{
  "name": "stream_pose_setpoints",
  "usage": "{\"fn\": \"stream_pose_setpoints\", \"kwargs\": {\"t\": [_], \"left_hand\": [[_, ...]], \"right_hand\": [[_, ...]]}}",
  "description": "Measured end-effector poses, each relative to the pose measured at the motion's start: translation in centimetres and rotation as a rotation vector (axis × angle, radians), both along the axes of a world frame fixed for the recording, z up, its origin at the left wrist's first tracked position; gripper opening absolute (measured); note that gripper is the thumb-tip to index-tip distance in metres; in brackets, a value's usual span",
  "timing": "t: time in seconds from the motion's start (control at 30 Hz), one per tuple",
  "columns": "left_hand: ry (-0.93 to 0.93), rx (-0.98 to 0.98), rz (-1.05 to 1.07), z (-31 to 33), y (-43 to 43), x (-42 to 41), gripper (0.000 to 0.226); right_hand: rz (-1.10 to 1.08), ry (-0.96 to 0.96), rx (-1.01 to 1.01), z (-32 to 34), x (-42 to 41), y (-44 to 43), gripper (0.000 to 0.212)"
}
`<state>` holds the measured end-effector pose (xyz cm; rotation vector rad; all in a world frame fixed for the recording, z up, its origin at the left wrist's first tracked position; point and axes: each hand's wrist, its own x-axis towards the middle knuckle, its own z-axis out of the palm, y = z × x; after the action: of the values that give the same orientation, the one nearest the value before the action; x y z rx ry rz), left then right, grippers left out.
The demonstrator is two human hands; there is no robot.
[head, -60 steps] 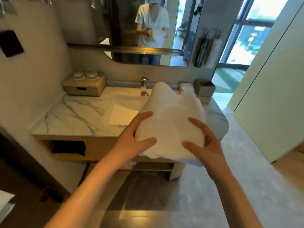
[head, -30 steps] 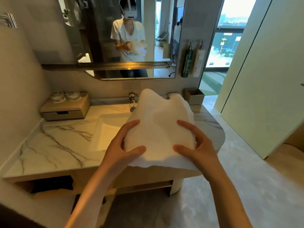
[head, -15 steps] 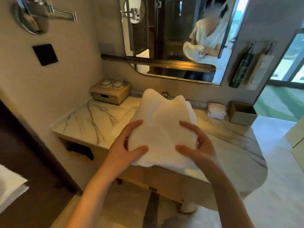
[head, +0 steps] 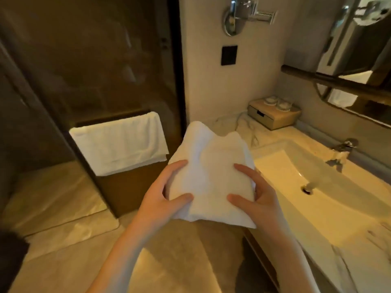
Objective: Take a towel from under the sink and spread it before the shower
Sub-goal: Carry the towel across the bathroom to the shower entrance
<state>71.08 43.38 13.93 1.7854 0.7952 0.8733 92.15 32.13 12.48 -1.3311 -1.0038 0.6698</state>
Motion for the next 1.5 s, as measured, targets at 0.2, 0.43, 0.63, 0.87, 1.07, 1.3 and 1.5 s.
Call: {"fn": "stream_pose_setpoints", "kwargs": {"t": [0.2, 0.43, 0.63, 0.87, 1.07, 1.3, 1.5], "left_hand": [[-0.066, -0.048, 0.208, -0.1, -7.2, -8.2, 0.061], [-0.092, -0.109, 0.328, -1.3, -20.4, -16.8, 0.064], [-0.083, -0.141, 0.404, -1.3, -33.0, -21.9, 0.066], [-0.067, -0.119, 0.501, -1.3, -42.0, -25.7, 0.067], [-0.055, -0.122, 0.571, -1.0, -48.9, -24.4, 0.065], [-0.003, -0.145, 0.579, -2.5, -57.6, -18.1, 0.071], [0.040, -0.163, 0.591, -4.4, -67.2, -13.5, 0.070]], "right_hand": [[0.212, -0.051, -0.023, 0.3, -6.7, -2.0, 0.059], [0.337, -0.061, -0.059, -0.2, -14.6, -12.2, 0.060], [0.364, -0.070, -0.139, -0.8, -19.6, -22.5, 0.064], [0.432, -0.087, -0.123, -0.2, -23.3, -30.2, 0.063], [0.481, -0.102, -0.100, 0.4, -22.4, -36.0, 0.063], [0.481, -0.108, -0.094, 0.1, -15.9, -45.4, 0.065], [0.548, -0.072, -0.138, -1.8, -10.8, -54.5, 0.065]]}}
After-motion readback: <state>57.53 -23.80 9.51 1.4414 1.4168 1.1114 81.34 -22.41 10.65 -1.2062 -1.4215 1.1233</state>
